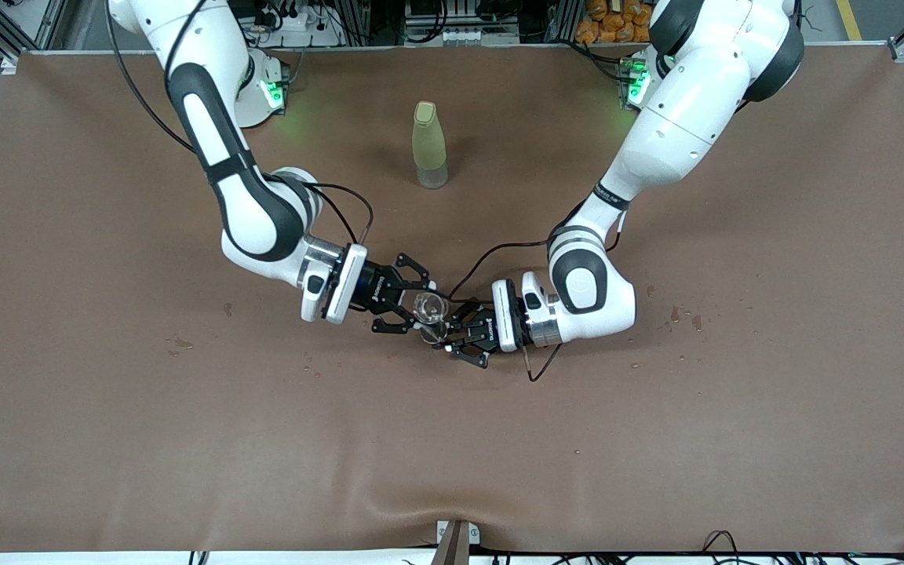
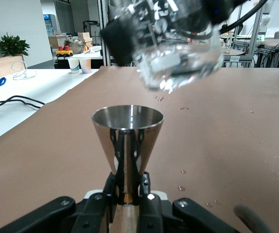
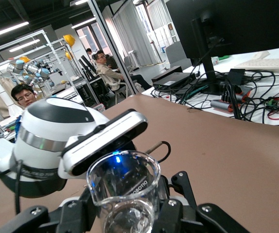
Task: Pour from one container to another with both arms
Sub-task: 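Tilt the beaker with the right gripper over the held jigger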
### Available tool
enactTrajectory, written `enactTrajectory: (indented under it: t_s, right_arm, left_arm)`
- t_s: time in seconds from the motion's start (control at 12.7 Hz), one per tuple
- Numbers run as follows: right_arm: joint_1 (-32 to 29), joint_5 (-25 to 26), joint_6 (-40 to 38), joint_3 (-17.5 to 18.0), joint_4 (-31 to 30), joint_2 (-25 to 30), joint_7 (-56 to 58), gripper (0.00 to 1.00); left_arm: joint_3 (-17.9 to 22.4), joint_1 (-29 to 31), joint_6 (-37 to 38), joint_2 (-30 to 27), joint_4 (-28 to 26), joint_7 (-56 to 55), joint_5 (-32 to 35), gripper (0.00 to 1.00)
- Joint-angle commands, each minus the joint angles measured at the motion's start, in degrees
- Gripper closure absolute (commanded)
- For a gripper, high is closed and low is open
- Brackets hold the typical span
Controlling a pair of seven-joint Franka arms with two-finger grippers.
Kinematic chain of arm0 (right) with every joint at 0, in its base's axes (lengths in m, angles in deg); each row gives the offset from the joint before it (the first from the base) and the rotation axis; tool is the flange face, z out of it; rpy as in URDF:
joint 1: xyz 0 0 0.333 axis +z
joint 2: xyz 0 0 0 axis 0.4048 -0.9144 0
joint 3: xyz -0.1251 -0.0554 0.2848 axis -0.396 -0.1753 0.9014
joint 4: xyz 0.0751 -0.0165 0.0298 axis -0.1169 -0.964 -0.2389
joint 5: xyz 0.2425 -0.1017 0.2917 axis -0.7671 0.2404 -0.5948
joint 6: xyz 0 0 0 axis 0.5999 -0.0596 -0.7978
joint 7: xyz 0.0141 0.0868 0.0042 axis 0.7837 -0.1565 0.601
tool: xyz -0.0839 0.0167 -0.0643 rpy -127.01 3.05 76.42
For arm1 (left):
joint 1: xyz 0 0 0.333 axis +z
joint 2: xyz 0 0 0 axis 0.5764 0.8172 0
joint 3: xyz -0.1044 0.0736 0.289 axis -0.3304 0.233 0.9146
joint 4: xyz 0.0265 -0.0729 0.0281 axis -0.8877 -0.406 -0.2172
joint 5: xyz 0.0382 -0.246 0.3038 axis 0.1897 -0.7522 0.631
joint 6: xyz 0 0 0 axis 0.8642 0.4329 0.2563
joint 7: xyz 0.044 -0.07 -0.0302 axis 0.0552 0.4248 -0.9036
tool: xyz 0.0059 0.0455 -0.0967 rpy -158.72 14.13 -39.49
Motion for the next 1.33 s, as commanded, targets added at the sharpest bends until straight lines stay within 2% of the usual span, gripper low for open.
enactTrajectory:
  t_s: [0.0, 0.47, 1.26]
  right_arm:
    - [1.9, -3.3, 1.0, -0.5, 2.4, -1.3, -4.2, 0.96]
    - [2.5, -3.4, 1.1, -0.5, 1.8, -1.3, -19.5, 0.96]
    - [1.4, -3.6, 1.4, -0.5, 1.7, -1.5, -34.2, 0.97]
  left_arm:
    - [0.4, -0.9, -0.9, 0.7, 1.5, 0.0, -1.9, 1.00]
    - [0.5, -1.2, -1.3, 0.7, 1.5, 0.0, -2.9, 1.00]
    - [0.5, -1.2, -1.4, 0.7, 1.5, 0.0, -2.9, 1.00]
